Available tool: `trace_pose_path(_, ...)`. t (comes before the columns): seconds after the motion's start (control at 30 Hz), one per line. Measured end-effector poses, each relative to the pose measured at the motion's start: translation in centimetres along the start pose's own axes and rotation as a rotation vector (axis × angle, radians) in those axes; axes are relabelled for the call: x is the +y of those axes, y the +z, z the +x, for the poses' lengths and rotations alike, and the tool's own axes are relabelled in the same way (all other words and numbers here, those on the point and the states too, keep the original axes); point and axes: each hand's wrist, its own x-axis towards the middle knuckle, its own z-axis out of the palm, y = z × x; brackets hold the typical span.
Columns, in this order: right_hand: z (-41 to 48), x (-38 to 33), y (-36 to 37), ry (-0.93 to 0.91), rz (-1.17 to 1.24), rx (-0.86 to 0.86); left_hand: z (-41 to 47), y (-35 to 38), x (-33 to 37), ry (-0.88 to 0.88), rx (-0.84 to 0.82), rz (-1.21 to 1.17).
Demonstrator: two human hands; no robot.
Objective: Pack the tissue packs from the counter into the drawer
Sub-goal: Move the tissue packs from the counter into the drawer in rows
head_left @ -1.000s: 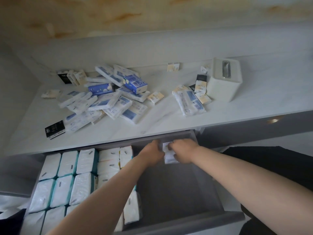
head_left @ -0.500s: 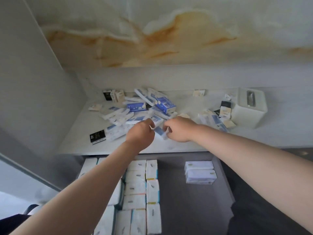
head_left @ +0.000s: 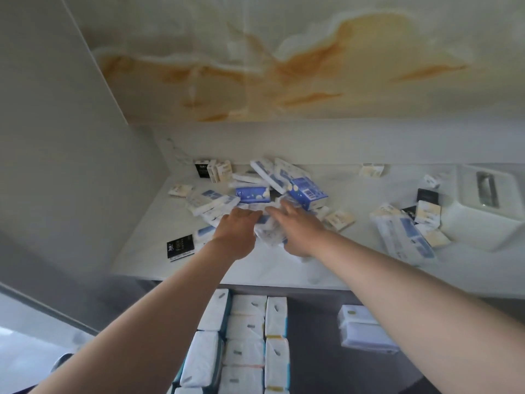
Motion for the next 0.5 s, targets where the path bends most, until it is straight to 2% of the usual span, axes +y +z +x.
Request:
trace_pose_path(0.07, 0.4, 0.0, 0.0, 0.018, 0.066, 0.066, 0.5, 0.4, -0.2, 0.006, 0.083, 0.012)
trace_pose_path(0.2, 0.6, 0.7, -0.9, 0.004, 0.202, 0.180, 1.1, 0.9, -1.1, 0.043, 0.134, -0.030)
trace_pose_path(0.33, 0.1, 1.9, -1.1, 0.063, 0.177, 0.262, 1.5, 0.2, -1.4, -0.033, 0.257, -0.304)
trace_pose_path(0.43, -0.4, 2.5, -1.6, 0.076, 0.346, 0.339, 1.0, -1.2, -0.5, -0.130, 0.318, -0.502)
trace_pose_path(0.5, -0.7, 2.8, -2.2, 0.057, 0.406, 0.389, 0.4, -1.9, 0.5, -0.147, 0.285, -0.631)
